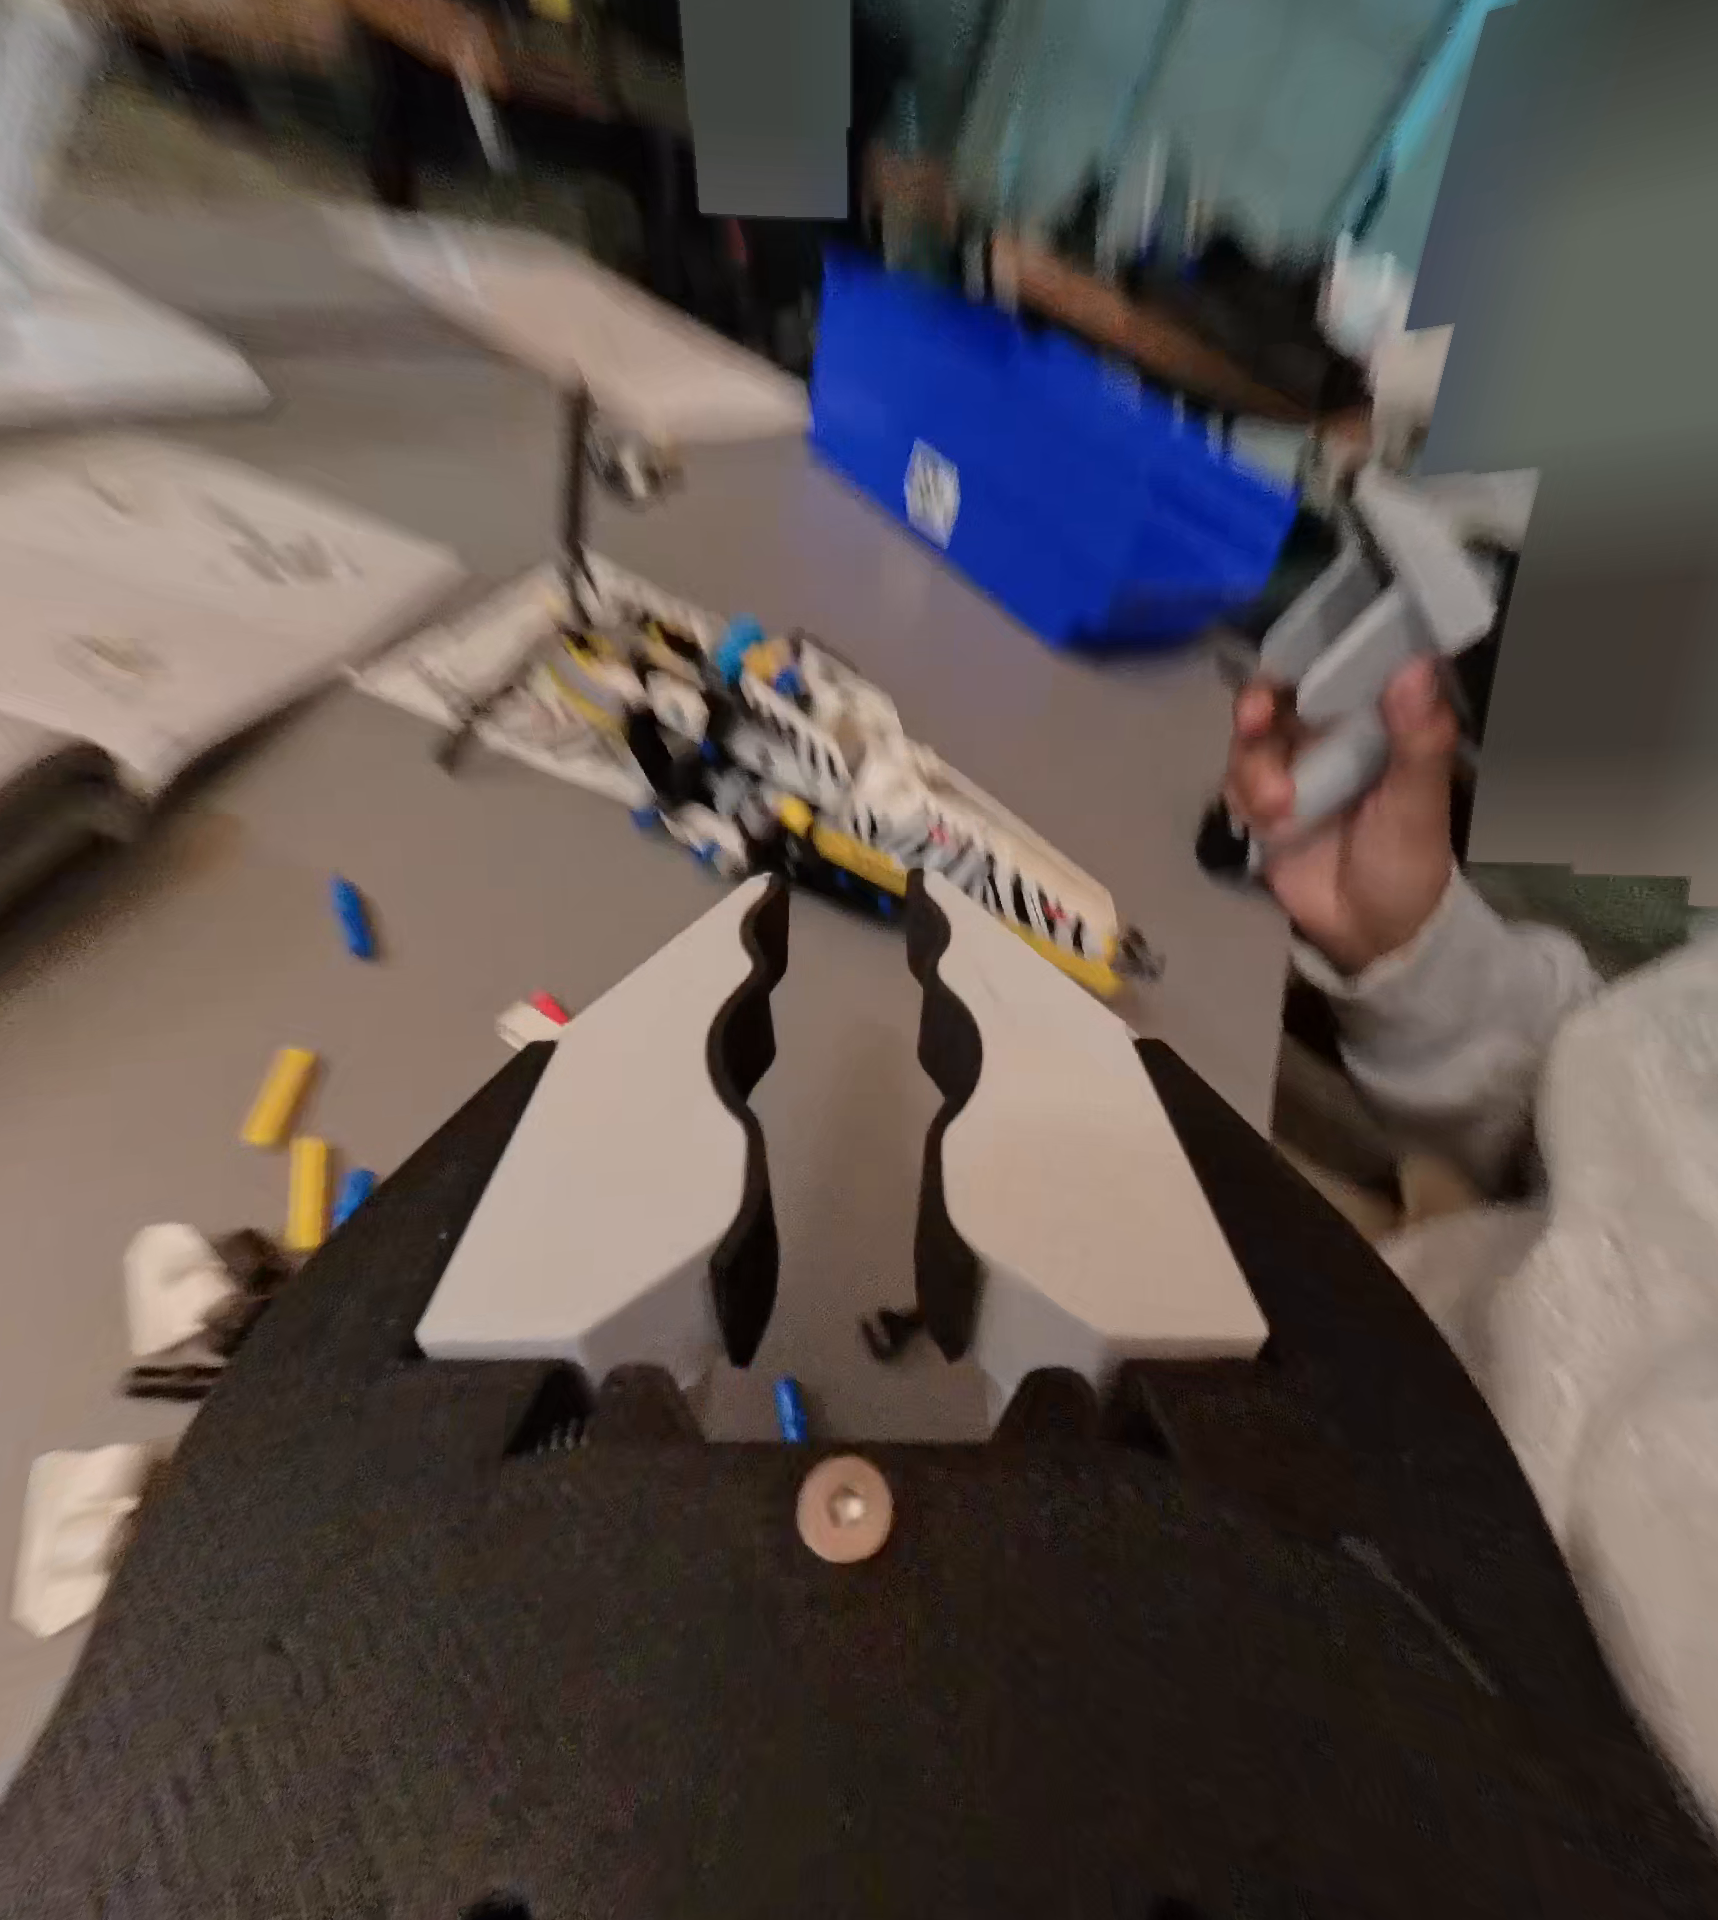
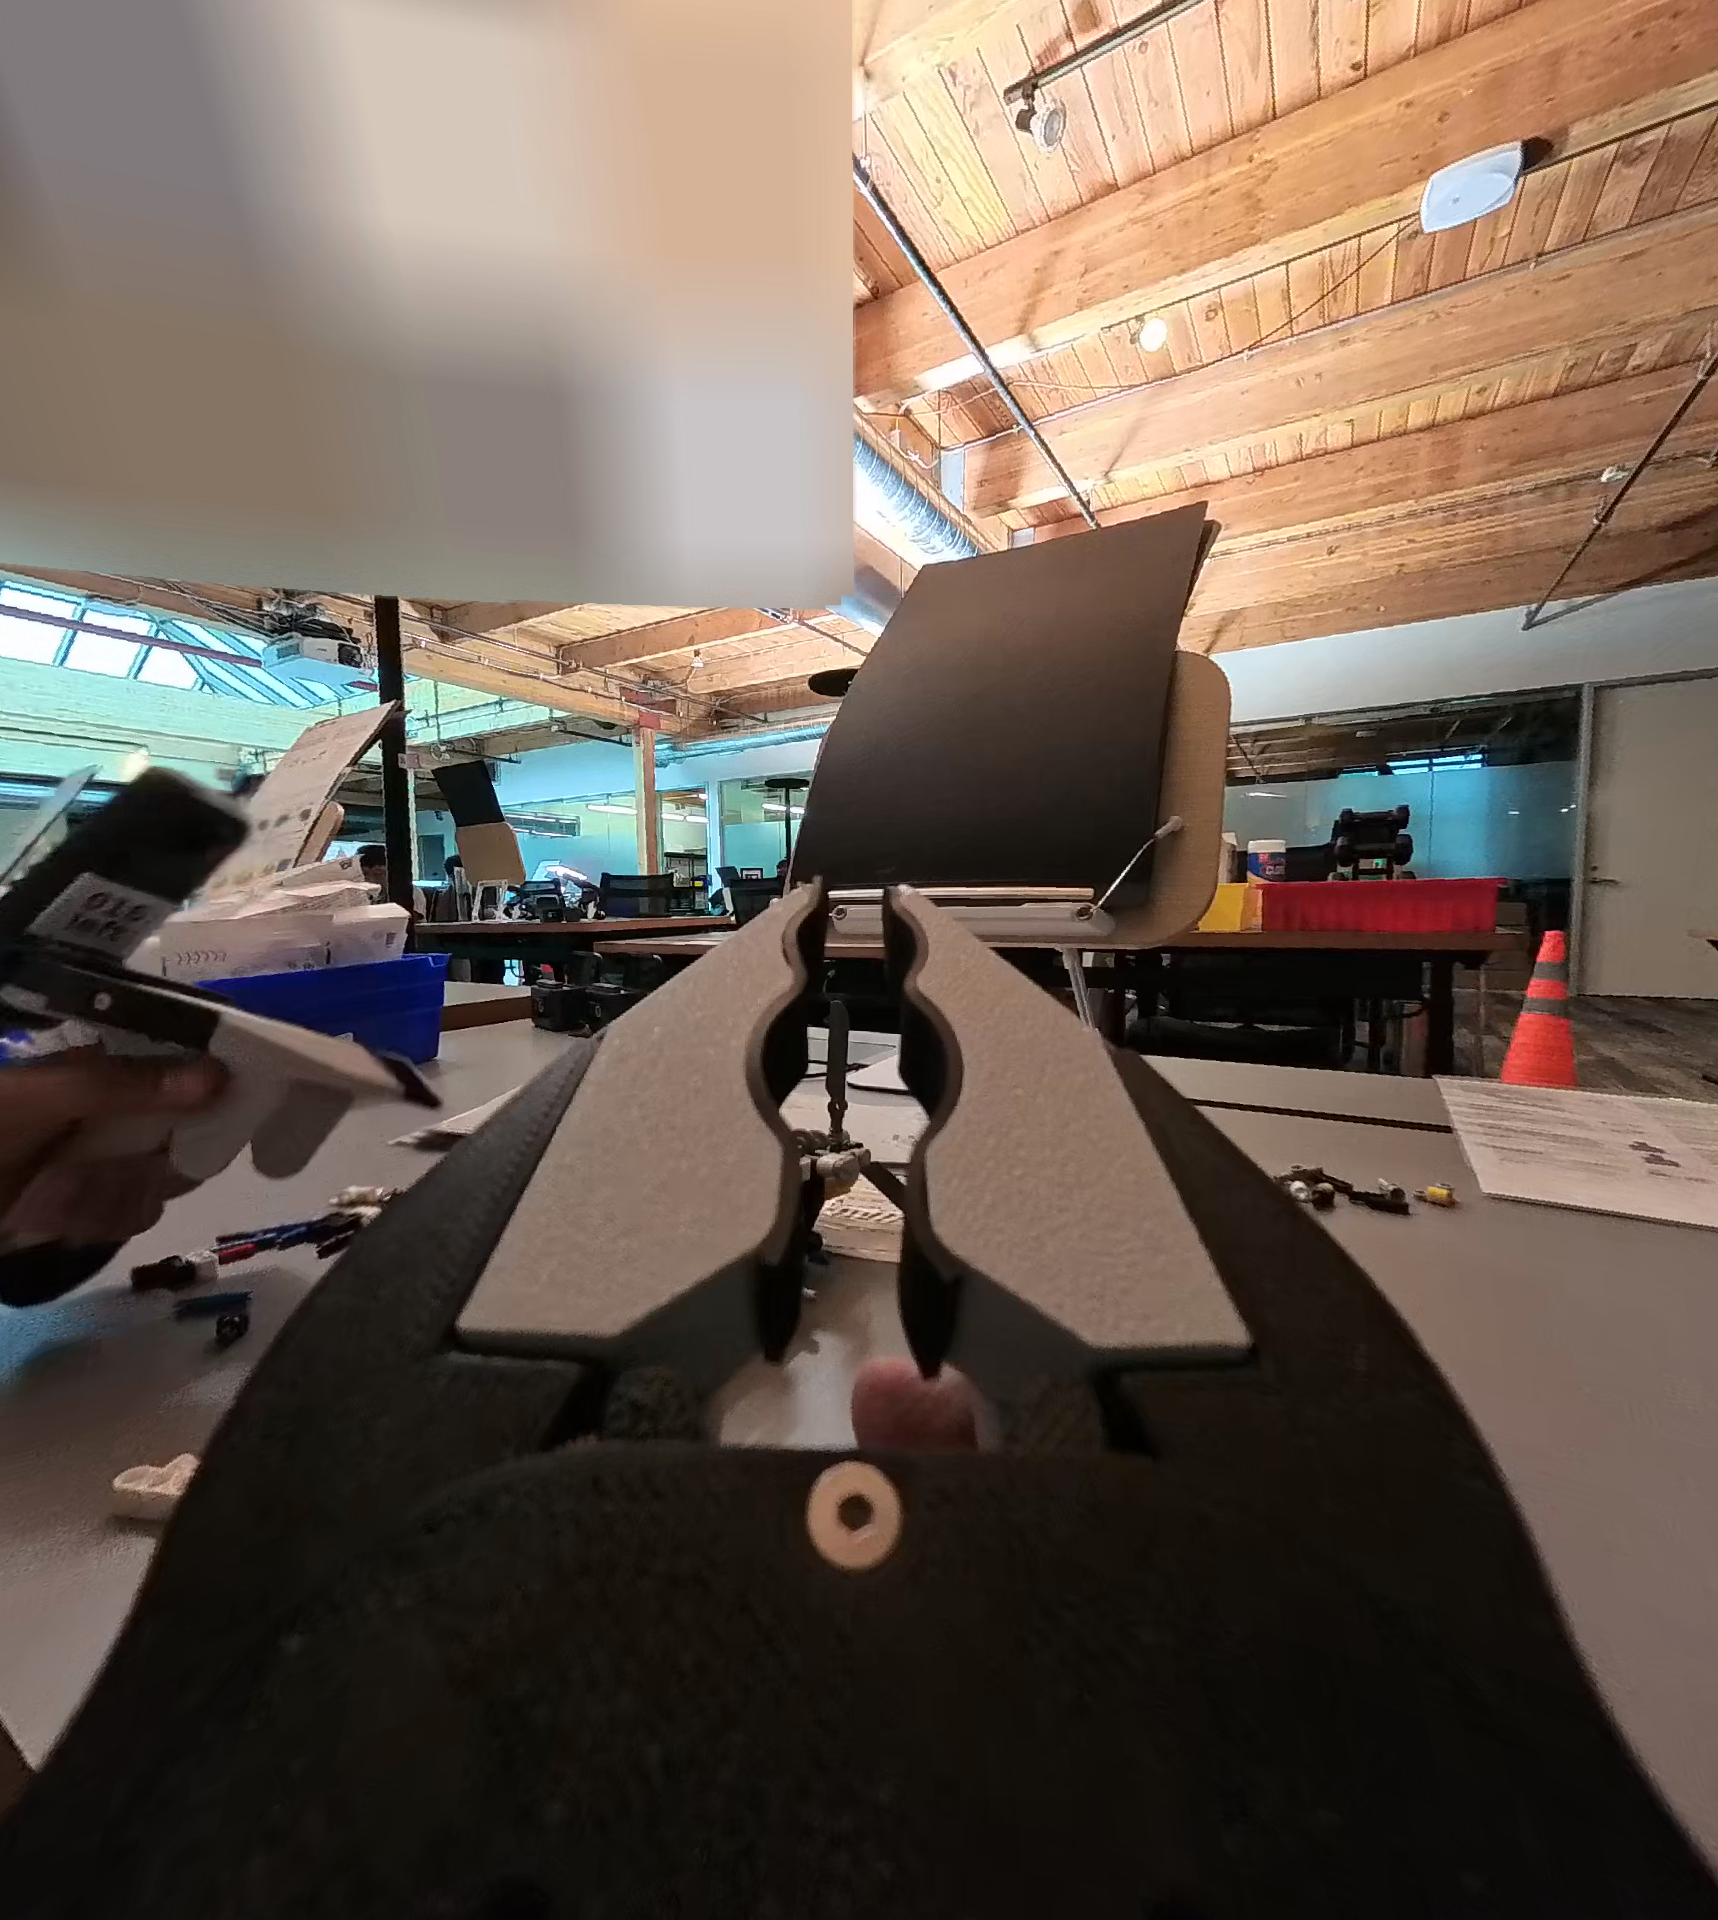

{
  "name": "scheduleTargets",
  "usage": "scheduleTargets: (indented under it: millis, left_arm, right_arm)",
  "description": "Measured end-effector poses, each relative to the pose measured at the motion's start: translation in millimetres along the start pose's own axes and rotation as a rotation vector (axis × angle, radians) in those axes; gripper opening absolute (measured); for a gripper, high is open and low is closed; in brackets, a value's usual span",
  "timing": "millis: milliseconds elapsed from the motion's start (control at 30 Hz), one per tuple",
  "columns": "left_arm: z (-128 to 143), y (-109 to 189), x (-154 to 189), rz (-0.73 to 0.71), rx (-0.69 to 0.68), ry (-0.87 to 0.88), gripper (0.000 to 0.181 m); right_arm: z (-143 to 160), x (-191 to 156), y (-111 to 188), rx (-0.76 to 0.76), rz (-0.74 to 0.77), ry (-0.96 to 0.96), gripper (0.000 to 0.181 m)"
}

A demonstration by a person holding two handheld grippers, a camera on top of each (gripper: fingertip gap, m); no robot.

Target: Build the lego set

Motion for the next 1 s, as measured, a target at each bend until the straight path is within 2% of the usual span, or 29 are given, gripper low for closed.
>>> scheduleTargets:
  millis: [100, 133, 200, 300, 367, 400, 467, 667, 767, 867, 1000]
  left_arm:
    - [1, 34, -10, -0.065, 0.388, 0.060, 0.014]
    - [0, 44, -12, -0.084, 0.461, 0.056, 0.014]
    - [1, 56, -17, -0.210, 0.528, 0.030, 0.012]
    - [1, 56, -11, -0.253, 0.533, -0.054, 0.007]
    - [1, 50, -6, -0.303, 0.491, -0.132, 0.008]
    - [2, 46, -4, -0.330, 0.466, -0.171, 0.008]
    - [3, 41, 0, -0.325, 0.439, -0.217, 0.007]
    - [3, 43, -4, -0.268, 0.468, -0.134, 0.010]
    - [3, 41, -6, -0.269, 0.451, -0.113, 0.014]
    - [2, 40, -6, -0.271, 0.451, -0.104, 0.018]
    - [3, 41, -8, -0.271, 0.461, -0.089, 0.021]
  right_arm:
    - [0, 1, 0, 0.004, 0.005, -0.002, 0.007]
    - [0, 1, 0, 0.002, 0.011, -0.001, 0.007]
    - [0, 4, -1, -0.006, 0.079, 0.027, 0.007]
    - [3, 13, -11, -0.113, 0.235, 0.086, 0.030]
    - [5, 14, -25, -0.206, 0.231, 0.084, 0.041]
    - [8, 13, -33, -0.253, 0.182, 0.063, 0.036]
    - [15, 9, -45, -0.346, 0.078, -0.011, 0.000]
    - [27, 9, -52, -0.257, 0.035, -0.115, 0.000]
    - [30, 8, -58, -0.285, 0.082, -0.104, 0.000]
    - [37, 5, -68, -0.377, 0.169, -0.036, 0.000]
    - [40, -6, -73, -0.429, 0.157, 0.079, 0.000]
Point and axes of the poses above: each gripper's, where its closed fingertips meet, y back along the fingers, z out of its underside, x = y × z across the jaws, the point moved 10 cm from there along y, back along the fingers, and after that the axes turned 9 degrees about -z, right-handed, at the moved point
